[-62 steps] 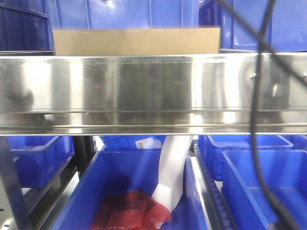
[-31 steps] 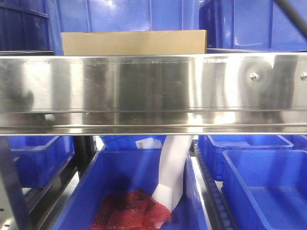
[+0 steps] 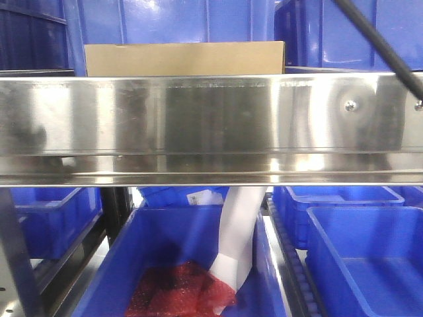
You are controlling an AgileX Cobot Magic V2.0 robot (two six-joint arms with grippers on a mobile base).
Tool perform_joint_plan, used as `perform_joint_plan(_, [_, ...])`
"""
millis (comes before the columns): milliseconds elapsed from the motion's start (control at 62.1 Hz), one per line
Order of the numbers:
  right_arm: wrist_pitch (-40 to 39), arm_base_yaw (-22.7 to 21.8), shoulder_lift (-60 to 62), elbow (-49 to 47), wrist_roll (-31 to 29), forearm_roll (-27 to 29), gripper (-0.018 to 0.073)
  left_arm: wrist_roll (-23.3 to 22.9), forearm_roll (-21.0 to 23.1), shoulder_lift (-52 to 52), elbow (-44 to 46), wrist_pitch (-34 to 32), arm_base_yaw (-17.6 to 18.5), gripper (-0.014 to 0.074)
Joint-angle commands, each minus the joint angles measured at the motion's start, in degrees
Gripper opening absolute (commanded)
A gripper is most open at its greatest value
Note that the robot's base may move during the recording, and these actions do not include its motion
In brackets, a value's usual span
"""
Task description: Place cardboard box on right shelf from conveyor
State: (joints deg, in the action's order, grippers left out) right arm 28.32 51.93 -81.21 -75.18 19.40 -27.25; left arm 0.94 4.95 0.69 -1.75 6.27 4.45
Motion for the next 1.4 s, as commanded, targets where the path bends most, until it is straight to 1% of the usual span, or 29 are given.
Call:
perform_joint_plan(0, [-4.13,-0.32,1.62,-1.6,0.14,-1.53,0.0057,-0.29,0.27,0.7,0.16,-4.68,0.4,-0.0119])
perform_joint_plan(64, [-3.64,-0.32,1.62,-1.6,0.09,-1.31,0.0057,-0.29,0.27,0.7,0.16,-4.68,0.4,-0.0119])
perform_joint_plan(209, [-1.09,-1.59,3.11,-0.93,-2.53,2.83,0.0057,-0.29,0.27,0.7,0.16,-4.68,0.4,-0.0119])
perform_joint_plan(306, [-1.07,-4.64,7.02,2.54,-4.97,6.81,0.0057,-0.29,0.27,0.7,0.16,-4.68,0.4,-0.0119])
perform_joint_plan(403, [-2.69,-8.21,12.63,7.34,-6.6,8.97,0.0057,-0.29,0.27,0.7,0.16,-4.68,0.4,-0.0119])
perform_joint_plan(531, [-6.19,-13.96,22.08,16.35,-7.17,10.65,0.0057,-0.29,0.27,0.7,0.16,-4.68,0.4,-0.0119])
perform_joint_plan(644, [-8.54,-20.46,32.14,24.28,-9.04,13.55,0.0057,-0.29,0.27,0.7,0.16,-4.68,0.4,-0.0119])
perform_joint_plan(789, [-9.1,-30.5,45.63,34.34,-12.93,18.85,0.0057,-0.29,0.27,0.7,0.16,-4.68,0.4,-0.0119])
perform_joint_plan(870, [-9.1,-36.23,53.01,39.41,-16.39,21.96,0.0057,-0.29,0.27,0.7,0.16,-4.68,0.4,-0.0119])
perform_joint_plan(934, [-9.44,-40.19,58.18,43.56,-19.4,23.78,0.0057,-0.29,0.27,0.7,0.16,-4.68,0.4,-0.0119])
perform_joint_plan(1015, [-10.55,-44.48,64.32,48.09,-21.01,24.84,0.0057,-0.29,0.27,0.7,0.16,-4.68,0.4,-0.0119])
perform_joint_plan(1208, [-15.75,-51.02,75.5,58.44,-21.09,26.77,0.0057,-0.29,0.27,0.7,0.16,-4.68,0.4,-0.0119])
perform_joint_plan(1385, [-22.43,-54.77,80.97,66.14,-21.09,28.92,0.0057,-0.29,0.27,0.7,0.16,-4.68,0.4,-0.0119])
